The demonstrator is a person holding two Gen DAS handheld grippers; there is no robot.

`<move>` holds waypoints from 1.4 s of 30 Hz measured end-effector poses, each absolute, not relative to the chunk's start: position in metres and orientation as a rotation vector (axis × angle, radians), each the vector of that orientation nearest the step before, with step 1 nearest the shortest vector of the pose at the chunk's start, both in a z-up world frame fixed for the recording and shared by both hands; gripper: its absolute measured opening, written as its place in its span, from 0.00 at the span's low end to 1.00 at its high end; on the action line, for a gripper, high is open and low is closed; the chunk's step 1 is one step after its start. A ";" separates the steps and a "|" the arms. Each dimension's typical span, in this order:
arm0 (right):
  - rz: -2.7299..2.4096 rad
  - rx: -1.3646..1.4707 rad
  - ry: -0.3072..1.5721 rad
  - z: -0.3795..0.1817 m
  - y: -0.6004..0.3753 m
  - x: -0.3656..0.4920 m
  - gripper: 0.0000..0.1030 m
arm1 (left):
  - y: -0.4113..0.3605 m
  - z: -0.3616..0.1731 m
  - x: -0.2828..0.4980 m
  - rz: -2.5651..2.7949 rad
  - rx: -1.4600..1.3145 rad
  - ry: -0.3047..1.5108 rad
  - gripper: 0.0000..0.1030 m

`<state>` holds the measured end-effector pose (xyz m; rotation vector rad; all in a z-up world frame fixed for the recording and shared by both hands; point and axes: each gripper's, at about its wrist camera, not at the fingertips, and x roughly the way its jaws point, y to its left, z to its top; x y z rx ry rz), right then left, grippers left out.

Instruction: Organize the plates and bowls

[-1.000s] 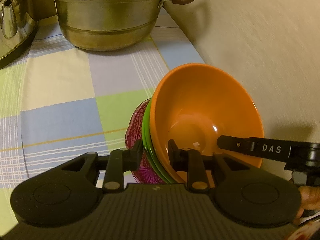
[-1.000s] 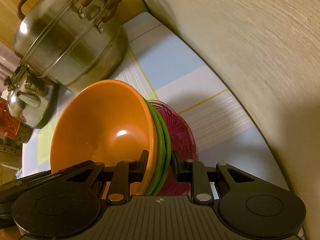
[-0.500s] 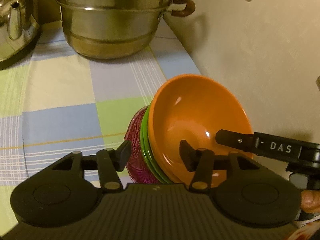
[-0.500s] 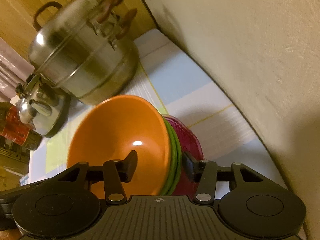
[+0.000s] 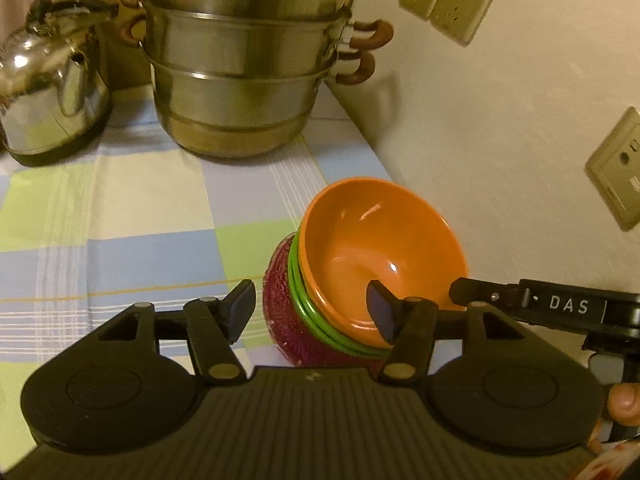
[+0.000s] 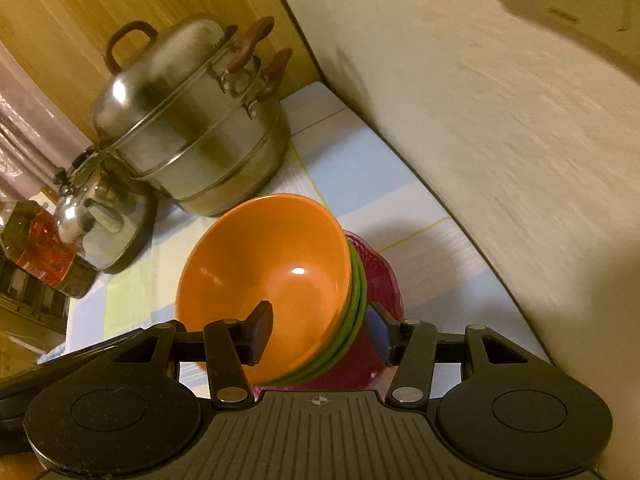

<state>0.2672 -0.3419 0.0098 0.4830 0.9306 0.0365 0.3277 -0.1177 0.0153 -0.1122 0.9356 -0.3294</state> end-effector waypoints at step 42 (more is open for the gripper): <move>0.005 0.268 0.770 0.024 -0.294 0.039 0.53 | -0.080 0.019 0.096 -0.252 -0.028 0.780 0.65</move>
